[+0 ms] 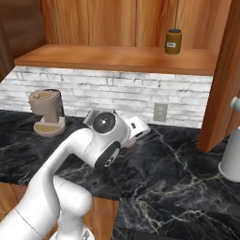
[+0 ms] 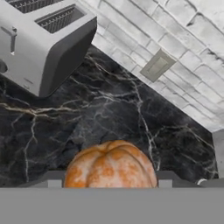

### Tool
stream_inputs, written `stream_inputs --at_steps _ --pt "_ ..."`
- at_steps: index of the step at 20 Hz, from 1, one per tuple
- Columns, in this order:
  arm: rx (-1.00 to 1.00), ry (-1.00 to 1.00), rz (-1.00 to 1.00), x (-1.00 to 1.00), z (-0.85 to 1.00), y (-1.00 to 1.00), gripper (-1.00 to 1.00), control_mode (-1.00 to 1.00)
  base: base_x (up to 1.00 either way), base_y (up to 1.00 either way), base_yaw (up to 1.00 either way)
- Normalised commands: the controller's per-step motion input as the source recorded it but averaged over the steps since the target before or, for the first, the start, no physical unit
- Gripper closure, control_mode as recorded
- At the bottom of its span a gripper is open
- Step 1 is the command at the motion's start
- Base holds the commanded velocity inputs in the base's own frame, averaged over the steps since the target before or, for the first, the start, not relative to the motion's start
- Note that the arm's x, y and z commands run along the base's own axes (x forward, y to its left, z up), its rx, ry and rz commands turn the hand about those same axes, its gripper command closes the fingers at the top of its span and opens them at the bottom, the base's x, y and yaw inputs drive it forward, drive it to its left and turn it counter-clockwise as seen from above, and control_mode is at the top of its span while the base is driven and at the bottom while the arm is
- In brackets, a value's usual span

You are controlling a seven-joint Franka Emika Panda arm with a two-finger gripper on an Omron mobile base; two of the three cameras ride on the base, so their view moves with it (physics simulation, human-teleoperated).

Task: Open the cabinet. Pick the orange and tangerine from the cabinet and place them into the bowl. Then close the cabinet.

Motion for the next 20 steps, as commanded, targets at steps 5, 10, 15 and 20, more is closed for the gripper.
stream_inputs --at_steps 5,10,15,20 --pt "-0.01 0.02 0.0 -0.07 -0.05 0.11 1.0 1.0 -0.11 0.16 0.01" --pt "0.0 0.0 0.0 0.0 0.0 0.0 1.0 1.0 -0.58 0.91 0.05" --pt "0.0 0.0 0.0 0.0 0.0 0.0 1.0 1.0 -0.79 0.56 -0.09" --pt "0.0 0.0 0.0 0.0 0.0 0.0 1.0 1.0 -0.87 -0.16 -0.41"
